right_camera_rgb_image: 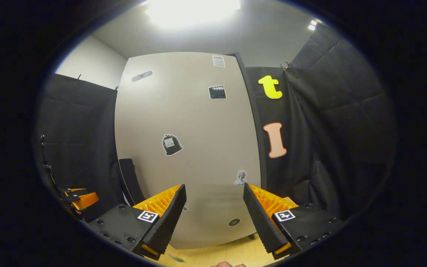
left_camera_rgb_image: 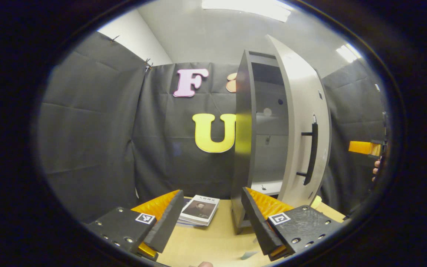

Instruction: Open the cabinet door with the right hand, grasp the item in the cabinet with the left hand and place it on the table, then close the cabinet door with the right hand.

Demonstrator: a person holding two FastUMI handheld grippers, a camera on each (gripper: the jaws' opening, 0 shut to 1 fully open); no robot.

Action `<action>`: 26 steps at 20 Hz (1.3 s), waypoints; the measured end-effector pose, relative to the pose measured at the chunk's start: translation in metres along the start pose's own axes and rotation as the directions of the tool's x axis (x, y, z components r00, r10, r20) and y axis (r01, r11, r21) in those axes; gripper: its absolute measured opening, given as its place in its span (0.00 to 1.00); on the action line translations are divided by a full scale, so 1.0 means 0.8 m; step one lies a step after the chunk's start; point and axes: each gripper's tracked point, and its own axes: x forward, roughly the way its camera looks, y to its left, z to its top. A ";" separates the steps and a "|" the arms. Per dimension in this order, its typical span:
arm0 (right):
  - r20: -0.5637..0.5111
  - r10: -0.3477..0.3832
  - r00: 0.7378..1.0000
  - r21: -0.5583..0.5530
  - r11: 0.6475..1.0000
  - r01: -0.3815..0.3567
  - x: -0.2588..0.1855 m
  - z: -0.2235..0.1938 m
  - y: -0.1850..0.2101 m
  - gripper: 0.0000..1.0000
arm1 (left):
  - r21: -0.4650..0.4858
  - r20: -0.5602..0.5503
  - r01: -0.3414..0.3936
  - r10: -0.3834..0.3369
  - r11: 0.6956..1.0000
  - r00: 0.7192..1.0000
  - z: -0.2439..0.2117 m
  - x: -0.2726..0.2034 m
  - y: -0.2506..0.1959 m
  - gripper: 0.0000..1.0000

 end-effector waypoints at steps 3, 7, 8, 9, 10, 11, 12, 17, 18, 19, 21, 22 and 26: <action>-0.006 -0.032 0.999 -0.014 0.999 0.032 -0.005 -0.005 -0.019 0.98 | -0.016 0.012 0.007 -0.006 1.000 1.000 0.004 0.001 -0.007 0.92; -0.019 -0.084 0.996 -0.025 0.996 0.084 -0.009 -0.014 -0.038 0.98 | -0.017 0.011 0.040 -0.040 0.999 0.999 0.002 0.005 -0.024 0.92; -0.020 -0.094 0.995 -0.022 0.995 0.094 -0.010 -0.015 -0.041 0.98 | -0.011 0.008 0.048 -0.048 0.999 0.999 0.001 0.005 -0.028 0.92; -0.021 -0.105 0.994 -0.021 0.994 0.105 -0.011 -0.017 -0.044 0.98 | -0.007 0.002 0.055 -0.055 0.998 0.999 -0.003 0.007 -0.029 0.92; -0.025 -0.120 0.992 -0.026 0.993 0.119 -0.014 -0.019 -0.047 0.98 | -0.004 -0.006 0.061 -0.061 0.998 0.998 -0.005 0.007 -0.032 0.98; -0.029 -0.134 0.991 -0.033 0.991 0.133 -0.017 -0.022 -0.051 0.98 | -0.004 -0.011 0.065 -0.065 0.998 0.998 -0.008 0.008 -0.033 0.95; -0.029 -0.140 0.990 -0.042 0.989 0.139 -0.018 -0.024 -0.053 0.98 | -0.007 -0.011 0.069 -0.069 0.998 0.998 -0.008 0.008 -0.032 0.92; -0.050 -0.141 0.989 -0.029 0.990 0.140 -0.019 -0.037 -0.052 0.98 | -0.034 -0.003 0.102 -0.103 0.994 0.995 -0.008 0.009 -0.032 0.95; -0.052 -0.146 0.988 -0.030 0.989 0.145 -0.021 -0.038 -0.054 0.98 | -0.032 -0.003 0.101 -0.101 0.994 0.995 -0.008 0.010 -0.031 0.92; -0.053 -0.152 0.987 -0.032 0.988 0.150 -0.022 -0.039 -0.055 0.98 | -0.025 -0.006 0.097 -0.097 0.995 0.995 -0.011 0.011 -0.029 0.94; -0.053 -0.160 0.986 -0.034 0.987 0.158 -0.027 -0.040 -0.057 0.98 | -0.017 -0.005 0.093 -0.093 0.996 0.996 -0.012 0.014 -0.027 0.92; -0.050 -0.168 0.984 -0.035 0.985 0.167 -0.029 -0.038 -0.060 0.98 | -0.024 -0.004 0.097 -0.097 0.995 0.995 -0.012 0.015 -0.029 0.95; -0.035 -0.210 0.977 -0.031 0.977 0.209 -0.041 -0.030 -0.075 0.98 | -0.072 0.004 0.116 -0.116 0.991 0.993 -0.011 0.019 -0.041 0.95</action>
